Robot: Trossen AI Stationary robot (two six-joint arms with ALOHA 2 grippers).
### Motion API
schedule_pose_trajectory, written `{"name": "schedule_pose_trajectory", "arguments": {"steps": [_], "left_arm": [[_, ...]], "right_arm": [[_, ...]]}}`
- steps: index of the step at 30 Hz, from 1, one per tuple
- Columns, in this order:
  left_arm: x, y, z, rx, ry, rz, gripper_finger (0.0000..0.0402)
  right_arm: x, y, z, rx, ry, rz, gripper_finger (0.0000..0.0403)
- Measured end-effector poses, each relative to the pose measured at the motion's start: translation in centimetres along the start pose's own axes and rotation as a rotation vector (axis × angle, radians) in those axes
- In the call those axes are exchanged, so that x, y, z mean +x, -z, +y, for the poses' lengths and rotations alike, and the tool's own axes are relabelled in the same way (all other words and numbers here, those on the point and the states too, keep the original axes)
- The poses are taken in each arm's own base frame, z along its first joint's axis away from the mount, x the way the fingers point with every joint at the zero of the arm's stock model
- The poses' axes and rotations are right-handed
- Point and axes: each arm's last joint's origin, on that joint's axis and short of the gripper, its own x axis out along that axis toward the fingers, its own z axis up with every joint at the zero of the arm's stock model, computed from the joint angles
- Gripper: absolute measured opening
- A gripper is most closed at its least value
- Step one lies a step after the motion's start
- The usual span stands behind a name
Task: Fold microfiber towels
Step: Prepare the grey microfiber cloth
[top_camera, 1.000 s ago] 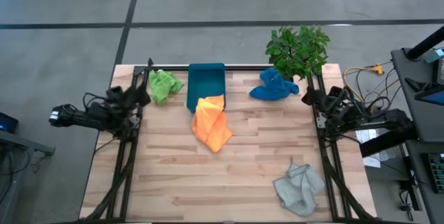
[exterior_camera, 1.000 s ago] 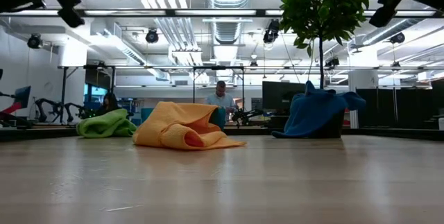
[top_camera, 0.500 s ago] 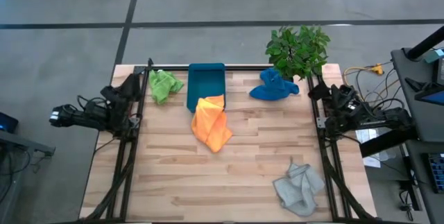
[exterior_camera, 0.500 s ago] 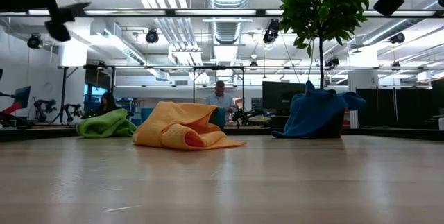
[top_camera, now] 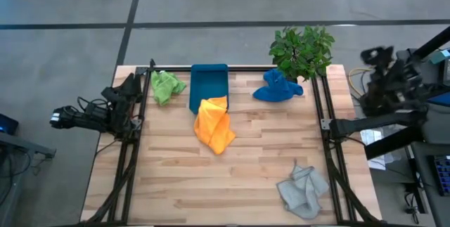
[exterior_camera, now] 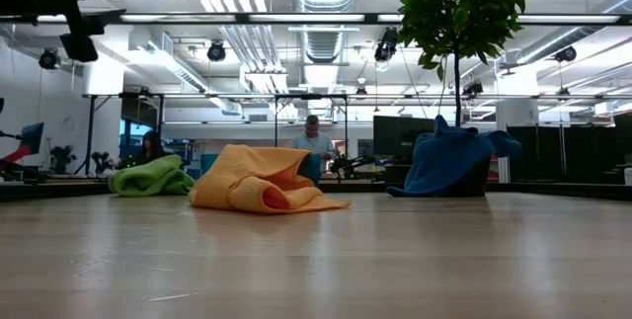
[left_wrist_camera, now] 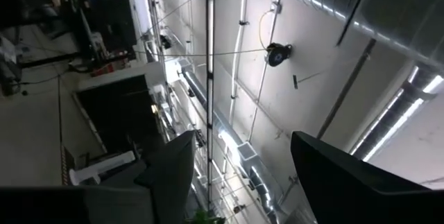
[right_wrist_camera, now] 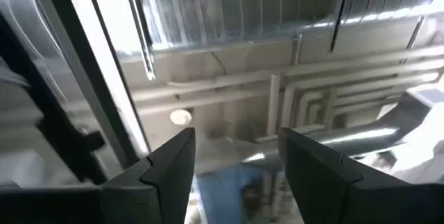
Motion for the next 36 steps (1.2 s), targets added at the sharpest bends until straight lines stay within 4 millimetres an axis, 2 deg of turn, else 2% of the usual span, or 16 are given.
{"name": "schedule_pose_trajectory", "arguments": {"steps": [4, 7, 9, 12, 17, 20, 24, 27, 32, 36], "left_arm": [[0.0, 0.0, -0.1, -0.021, 0.034, 0.009, 0.0226], [0.1, -0.5, -0.8, -0.067, 0.125, 0.016, 0.0226], [0.6, -0.9, -2.1, -0.053, 0.213, 0.026, 0.0226], [1.6, -1.9, -5.0, -0.017, 0.369, 0.026, 0.0226], [4.6, -3.2, -11.7, 0.163, 0.606, 0.016, 0.0226], [6.7, -3.4, -15.6, 0.292, 0.647, 0.002, 0.0226], [9.0, -3.6, -19.4, 0.339, 0.656, -0.031, 0.0226], [10.1, -3.0, -21.1, 0.456, 0.639, 0.084, 0.0226], [11.4, -1.2, -22.3, 0.646, 0.557, 0.441, 0.0226], [12.3, 0.6, -23.0, 0.801, 0.493, 0.661, 0.0226]], "right_arm": [[3.8, -1.2, 0.5, -0.119, -0.002, 0.156, 0.0201], [5.4, -1.7, 0.8, -0.149, -0.005, 0.324, 0.0201], [6.1, -1.8, 0.9, -0.143, -0.002, 0.416, 0.0201], [6.7, -1.6, 1.0, -0.120, 0.005, 0.499, 0.0201], [7.0, -1.2, 1.0, -0.116, 0.008, 0.532, 0.0201], [7.0, -1.0, 0.9, -0.127, 0.011, 0.537, 0.0201], [6.8, -0.8, 0.9, -0.112, 0.038, 0.548, 0.0201], [6.7, -0.6, 0.8, -0.087, 0.046, 0.562, 0.0201], [6.4, -0.1, 0.8, -0.052, 0.060, 0.603, 0.0201], [6.1, 0.4, 0.7, -0.022, 0.076, 0.656, 0.0201]]}}
